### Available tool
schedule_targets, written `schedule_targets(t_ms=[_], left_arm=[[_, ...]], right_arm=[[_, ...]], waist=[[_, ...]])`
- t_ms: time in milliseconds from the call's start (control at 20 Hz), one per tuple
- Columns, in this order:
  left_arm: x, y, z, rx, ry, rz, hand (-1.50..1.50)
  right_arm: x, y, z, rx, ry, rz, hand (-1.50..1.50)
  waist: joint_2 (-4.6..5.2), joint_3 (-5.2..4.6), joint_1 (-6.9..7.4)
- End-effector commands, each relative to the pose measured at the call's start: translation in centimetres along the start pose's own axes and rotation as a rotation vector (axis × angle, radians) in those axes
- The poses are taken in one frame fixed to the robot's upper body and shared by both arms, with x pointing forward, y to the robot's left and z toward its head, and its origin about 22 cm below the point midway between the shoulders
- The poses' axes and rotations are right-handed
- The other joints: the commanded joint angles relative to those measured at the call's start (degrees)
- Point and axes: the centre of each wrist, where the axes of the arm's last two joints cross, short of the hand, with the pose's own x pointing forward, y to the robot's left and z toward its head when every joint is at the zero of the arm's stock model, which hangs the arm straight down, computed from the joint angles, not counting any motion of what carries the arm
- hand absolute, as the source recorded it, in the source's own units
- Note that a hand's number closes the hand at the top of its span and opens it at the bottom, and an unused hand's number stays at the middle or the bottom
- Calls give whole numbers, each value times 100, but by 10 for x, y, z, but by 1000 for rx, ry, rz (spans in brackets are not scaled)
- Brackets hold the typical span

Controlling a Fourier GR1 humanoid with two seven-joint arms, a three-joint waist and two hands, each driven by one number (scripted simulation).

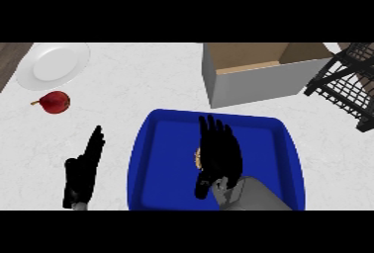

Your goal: Pick the cupcake from the tray and place it in the tiered basket

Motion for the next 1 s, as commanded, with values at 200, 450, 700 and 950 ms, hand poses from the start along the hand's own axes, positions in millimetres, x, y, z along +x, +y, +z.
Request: schedule_targets(t_ms=[200,450,700,950], left_arm=[[-6,-13,4,2,19,-1,0],[-16,-1,5,-10,21,-20,0],[-2,-14,-3,-5,17,12,0],[-15,4,0,8,24,7,0]], right_arm=[[8,11,-16,70,160,63,-150],[1,1,-23,106,168,74,-150],[-9,22,-29,174,205,77,-150],[-8,22,-26,174,202,66,-150]], waist=[[19,-10,24],[15,-12,-1],[15,-10,-9],[13,-11,-8]])
